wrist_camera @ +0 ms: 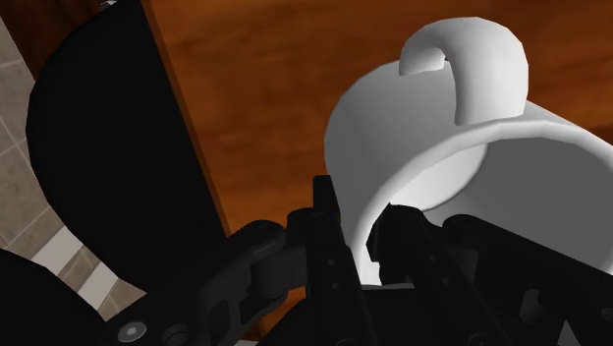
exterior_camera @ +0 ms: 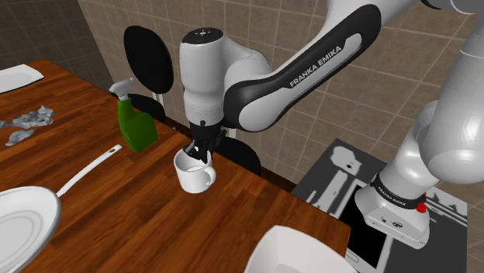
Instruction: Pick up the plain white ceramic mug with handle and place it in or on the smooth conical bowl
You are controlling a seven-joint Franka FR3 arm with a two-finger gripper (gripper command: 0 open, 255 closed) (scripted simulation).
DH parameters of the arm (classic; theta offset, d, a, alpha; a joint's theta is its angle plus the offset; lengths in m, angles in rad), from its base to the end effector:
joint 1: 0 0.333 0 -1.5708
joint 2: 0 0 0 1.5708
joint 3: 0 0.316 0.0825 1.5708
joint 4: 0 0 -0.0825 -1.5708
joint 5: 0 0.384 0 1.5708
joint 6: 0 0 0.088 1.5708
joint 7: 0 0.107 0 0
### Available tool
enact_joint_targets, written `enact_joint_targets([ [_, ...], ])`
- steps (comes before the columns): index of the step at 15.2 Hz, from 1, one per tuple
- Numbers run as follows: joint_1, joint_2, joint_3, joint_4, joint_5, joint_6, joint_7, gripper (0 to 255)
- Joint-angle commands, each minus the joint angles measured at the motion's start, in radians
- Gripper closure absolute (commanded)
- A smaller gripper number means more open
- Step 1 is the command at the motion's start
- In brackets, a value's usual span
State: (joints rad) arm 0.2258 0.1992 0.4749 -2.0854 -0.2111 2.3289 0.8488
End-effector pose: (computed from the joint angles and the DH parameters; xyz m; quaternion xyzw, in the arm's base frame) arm 0.4498 0.3669 0.3468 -0.9987 0.0096 -0.0492 0.0008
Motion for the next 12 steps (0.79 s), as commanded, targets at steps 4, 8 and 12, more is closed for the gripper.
enact_joint_targets([
  [4, 0.000, 0.000, 0.000, 0.000, 0.000, 0.000, 0.000, 255],
  [8, -0.005, -0.031, 0.007, 0.020, 0.026, -0.046, -0.020, 255],
  [12, -0.010, -0.060, 0.012, 0.043, 0.049, -0.093, -0.037, 255],
])
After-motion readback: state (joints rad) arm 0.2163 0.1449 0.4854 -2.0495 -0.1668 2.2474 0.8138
